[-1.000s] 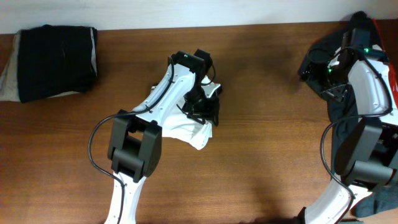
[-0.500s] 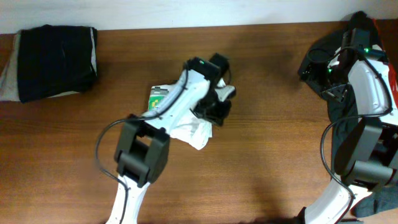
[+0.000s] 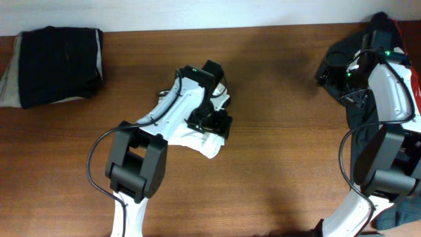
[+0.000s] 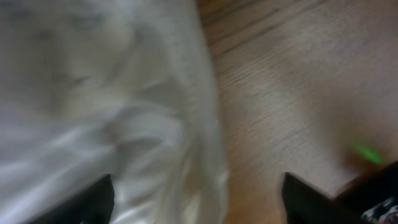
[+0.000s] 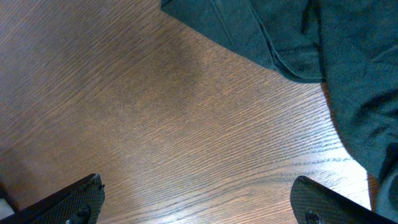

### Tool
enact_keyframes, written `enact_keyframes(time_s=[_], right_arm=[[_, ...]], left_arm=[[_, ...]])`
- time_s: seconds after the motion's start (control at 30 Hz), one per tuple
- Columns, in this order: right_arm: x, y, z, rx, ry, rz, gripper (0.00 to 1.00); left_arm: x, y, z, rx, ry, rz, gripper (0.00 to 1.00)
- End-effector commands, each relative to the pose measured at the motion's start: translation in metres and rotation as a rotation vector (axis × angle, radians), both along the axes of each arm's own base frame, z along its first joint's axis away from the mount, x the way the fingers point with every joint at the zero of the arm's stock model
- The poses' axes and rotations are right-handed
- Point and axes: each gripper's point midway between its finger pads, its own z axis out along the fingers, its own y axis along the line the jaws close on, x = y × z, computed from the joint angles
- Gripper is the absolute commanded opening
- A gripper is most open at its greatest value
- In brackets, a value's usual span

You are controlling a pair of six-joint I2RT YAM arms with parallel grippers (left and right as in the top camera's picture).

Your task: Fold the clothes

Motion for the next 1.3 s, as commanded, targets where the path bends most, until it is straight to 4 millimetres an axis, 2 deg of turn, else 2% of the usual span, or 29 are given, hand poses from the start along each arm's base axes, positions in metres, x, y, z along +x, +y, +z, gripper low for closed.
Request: enact_keyframes(time_s=[0.0, 0.03, 0.07, 0.13, 0.27, 0.3, 0.33, 0.47, 0.53, 0.6, 0.63, 0.67, 0.73, 0.77, 0.87, 0.9, 0.97, 1.03, 1.07, 1.1, 1.13, 1.17, 1.23, 1.27], right_arm=[[0.004, -0.003, 0.005, -0.015, -0.014, 0.003, 0.99], [0.004, -0.003, 0.005, -0.015, -0.014, 0.003, 0.99], [0.004, -0.003, 0.005, -0.015, -0.014, 0.003, 0.99], [0.004, -0.003, 0.005, -0.015, -0.014, 0.003, 0.99], [0.004, -0.003, 0.005, -0.015, -0.014, 0.003, 0.99], [0.004, -0.003, 0.005, -0.015, -0.014, 0.003, 0.98], [0.004, -0.003, 0.005, -0.015, -0.014, 0.003, 0.99], [0.004, -0.003, 0.005, -0.015, -0.014, 0.003, 0.99], [0.004, -0.003, 0.005, -0.015, -0.014, 0.003, 0.99], [0.004, -0.003, 0.005, -0.015, -0.014, 0.003, 0.99], [0.004, -0.003, 0.005, -0.015, -0.014, 0.003, 0.99], [0.004, -0.003, 0.005, -0.015, -0.014, 0.003, 0.98], [0.004, -0.003, 0.005, -0.015, -0.014, 0.003, 0.99], [0.004, -0.003, 0.005, -0.015, -0.014, 0.003, 0.99], [0.004, -0.003, 0.005, -0.015, -0.014, 0.003, 0.99], [0.004, -0.003, 0.005, -0.015, -0.014, 0.003, 0.99], [0.004, -0.003, 0.005, -0.015, -0.014, 0.003, 0.99], [0.004, -0.003, 0.005, -0.015, -0.014, 0.003, 0.99], [0.004, -0.003, 0.005, -0.015, -0.014, 0.003, 0.99], [0.004, -0.003, 0.005, -0.015, -0.014, 0.003, 0.99], [0.004, -0.003, 0.005, -0.015, -0.014, 0.003, 0.99], [0.004, -0.003, 0.005, -0.015, -0.014, 0.003, 0.99], [0.004, -0.003, 0.005, -0.015, -0.014, 0.003, 0.99], [0.004, -0.003, 0.005, -0.015, -0.014, 0.003, 0.99]], left_arm=[[-0.012, -0.025, -0.007, -0.039, -0.004, -0.064, 0.45], [-0.011, -0.03, -0.006, -0.05, -0.021, -0.073, 0.28], [-0.011, -0.033, -0.007, -0.053, -0.027, -0.078, 0.17], [-0.012, -0.037, -0.007, -0.057, -0.033, -0.089, 0.03], [-0.008, -0.042, -0.008, -0.071, -0.055, -0.082, 0.01], [-0.007, -0.043, -0.009, -0.074, -0.059, -0.083, 0.12], [-0.008, -0.043, -0.009, -0.075, -0.059, -0.083, 0.46], [-0.017, -0.059, -0.002, -0.163, -0.014, -0.092, 0.48], [-0.009, -0.063, 0.01, -0.178, -0.042, -0.091, 0.54], [0.0, -0.076, 0.041, -0.248, -0.077, -0.122, 0.98], [-0.001, -0.09, 0.063, -0.332, -0.087, -0.169, 0.99], [-0.003, -0.099, 0.077, -0.386, -0.089, -0.188, 0.99], [0.002, -0.108, 0.096, -0.426, -0.136, -0.219, 0.99], [0.011, -0.104, 0.099, -0.395, -0.182, -0.219, 0.99], [0.053, -0.069, 0.119, -0.299, -0.306, -0.14, 0.99], [0.089, -0.025, 0.136, -0.24, -0.376, -0.019, 0.99], [0.119, 0.025, 0.142, -0.197, -0.414, 0.09, 0.99], [0.138, 0.081, 0.136, -0.163, -0.397, 0.209, 0.99], [0.14, 0.116, 0.126, -0.137, -0.343, 0.302, 0.99], [0.138, 0.141, 0.115, -0.113, -0.295, 0.354, 0.99], [0.136, 0.155, 0.107, -0.109, -0.264, 0.383, 0.99], [0.133, 0.163, 0.097, -0.151, -0.22, 0.399, 0.99], [0.119, 0.155, 0.084, -0.349, -0.133, 0.348, 0.99], [0.107, 0.151, 0.071, -0.427, -0.072, 0.337, 0.99]])
